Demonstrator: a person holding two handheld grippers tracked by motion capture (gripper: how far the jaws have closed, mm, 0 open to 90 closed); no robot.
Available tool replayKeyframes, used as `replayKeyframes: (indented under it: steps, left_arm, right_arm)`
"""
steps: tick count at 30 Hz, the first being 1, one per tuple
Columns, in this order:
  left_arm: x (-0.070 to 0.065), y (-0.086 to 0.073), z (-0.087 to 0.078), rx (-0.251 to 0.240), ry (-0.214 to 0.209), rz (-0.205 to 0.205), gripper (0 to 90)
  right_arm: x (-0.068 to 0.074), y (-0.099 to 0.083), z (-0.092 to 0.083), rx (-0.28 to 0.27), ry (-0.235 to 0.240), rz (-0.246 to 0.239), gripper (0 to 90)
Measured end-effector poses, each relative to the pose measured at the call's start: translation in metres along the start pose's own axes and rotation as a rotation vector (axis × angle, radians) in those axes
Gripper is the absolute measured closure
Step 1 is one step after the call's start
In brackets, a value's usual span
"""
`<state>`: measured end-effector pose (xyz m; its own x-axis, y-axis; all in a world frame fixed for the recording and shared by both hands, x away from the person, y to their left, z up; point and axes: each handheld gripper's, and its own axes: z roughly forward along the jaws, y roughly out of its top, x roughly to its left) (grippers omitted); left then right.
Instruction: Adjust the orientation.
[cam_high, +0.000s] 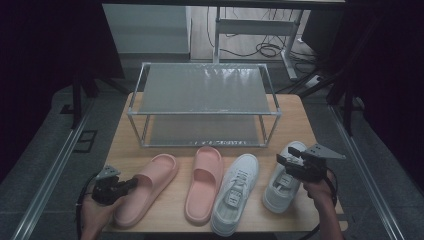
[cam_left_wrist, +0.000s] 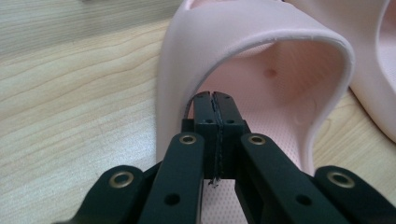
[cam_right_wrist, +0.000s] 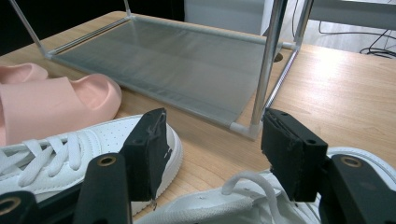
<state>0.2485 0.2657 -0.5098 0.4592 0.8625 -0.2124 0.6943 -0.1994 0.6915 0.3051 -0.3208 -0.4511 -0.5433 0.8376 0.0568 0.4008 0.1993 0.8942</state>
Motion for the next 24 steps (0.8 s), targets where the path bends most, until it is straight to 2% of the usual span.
replayKeyframes:
  steps: [4, 8, 11, 15, 24]
  left_arm:
    - [0.001, 0.001, 0.003, -0.001, 0.0, -0.003, 89.9]
    - [-0.003, 0.0, -0.002, -0.015, -0.006, 0.0, 87.4]
    - [-0.007, -0.003, -0.01, -0.041, -0.02, 0.009, 77.2]
    - [-0.012, -0.006, -0.018, -0.052, -0.016, 0.012, 64.2]
    - [-0.022, -0.011, -0.027, -0.074, -0.036, 0.022, 51.6]
  right_arm:
    - [0.0, 0.0, 0.0, 0.0, 0.0, 0.0, 41.1]
    - [0.0, 0.0, -0.001, -0.008, -0.002, -0.001, 41.1]
    - [0.0, 0.0, -0.001, -0.008, -0.005, -0.001, 41.1]
    - [0.001, 0.001, -0.001, -0.01, -0.005, -0.005, 41.1]
    - [0.003, 0.001, 0.0, -0.011, -0.002, -0.012, 41.2]
